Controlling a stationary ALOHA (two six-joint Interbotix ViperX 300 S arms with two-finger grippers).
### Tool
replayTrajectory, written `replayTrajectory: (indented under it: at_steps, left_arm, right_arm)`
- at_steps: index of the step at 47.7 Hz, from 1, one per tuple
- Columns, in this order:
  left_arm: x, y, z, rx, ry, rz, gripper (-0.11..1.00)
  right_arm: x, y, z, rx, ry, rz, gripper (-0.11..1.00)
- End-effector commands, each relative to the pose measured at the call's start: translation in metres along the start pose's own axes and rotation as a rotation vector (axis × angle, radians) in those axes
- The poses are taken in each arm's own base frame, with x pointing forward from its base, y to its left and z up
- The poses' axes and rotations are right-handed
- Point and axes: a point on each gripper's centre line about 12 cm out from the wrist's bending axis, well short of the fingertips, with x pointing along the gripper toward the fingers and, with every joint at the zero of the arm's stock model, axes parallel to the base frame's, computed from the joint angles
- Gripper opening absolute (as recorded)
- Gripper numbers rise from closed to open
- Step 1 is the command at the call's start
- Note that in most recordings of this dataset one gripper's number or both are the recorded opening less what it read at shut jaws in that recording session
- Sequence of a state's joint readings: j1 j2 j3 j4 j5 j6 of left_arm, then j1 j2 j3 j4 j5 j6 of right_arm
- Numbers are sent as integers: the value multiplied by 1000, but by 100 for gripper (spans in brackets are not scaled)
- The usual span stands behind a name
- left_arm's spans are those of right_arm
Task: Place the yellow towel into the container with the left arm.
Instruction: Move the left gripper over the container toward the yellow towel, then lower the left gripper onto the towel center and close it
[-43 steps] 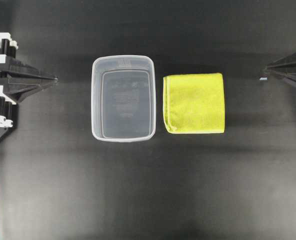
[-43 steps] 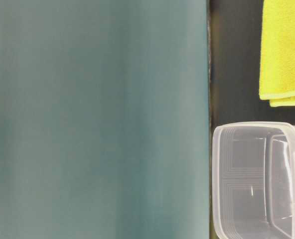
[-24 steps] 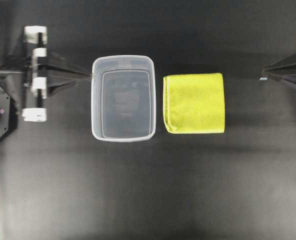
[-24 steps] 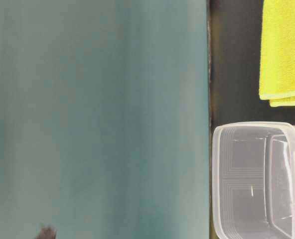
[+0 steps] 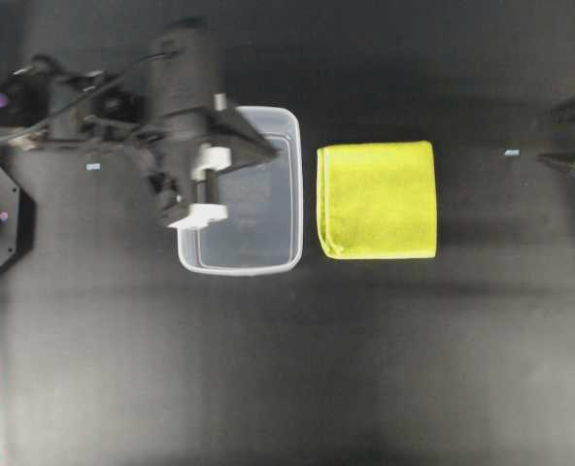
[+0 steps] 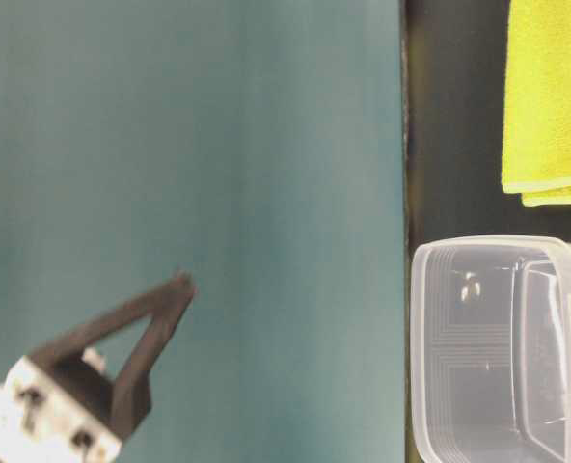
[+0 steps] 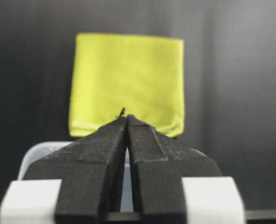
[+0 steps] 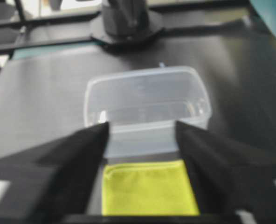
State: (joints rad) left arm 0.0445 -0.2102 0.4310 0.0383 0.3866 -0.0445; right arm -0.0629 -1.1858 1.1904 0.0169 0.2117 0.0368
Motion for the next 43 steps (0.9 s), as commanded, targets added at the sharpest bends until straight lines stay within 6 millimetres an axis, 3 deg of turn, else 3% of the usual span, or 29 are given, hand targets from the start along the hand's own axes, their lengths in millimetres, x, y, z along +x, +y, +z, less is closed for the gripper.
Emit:
replayTrajectory:
  at_steps: [1, 3, 12, 16, 25, 33, 43]
  left_arm:
    - [9, 6, 22, 2, 14, 17, 9]
    - [16, 9, 25, 8, 34, 22, 18]
    - [52, 12, 33, 63, 159, 26, 73]
    - [71, 12, 35, 83, 247, 23, 88]
    - [125, 13, 31, 137, 441, 8, 90]
    - [167, 17, 27, 146, 463, 8, 90]
    - [211, 20, -12, 144, 558, 3, 90]
  right_arm:
    - [-5, 0, 5, -3, -18, 2, 68]
    - [-6, 0, 5, -3, -25, -1, 74]
    - [-13, 0, 9, 6, -57, 1, 71]
    - [-15, 0, 11, 6, -68, 2, 71]
    - [-16, 0, 12, 8, -78, 2, 71]
    - [-17, 0, 14, 9, -90, 3, 71]
    - [-18, 1, 15, 14, -98, 4, 71]
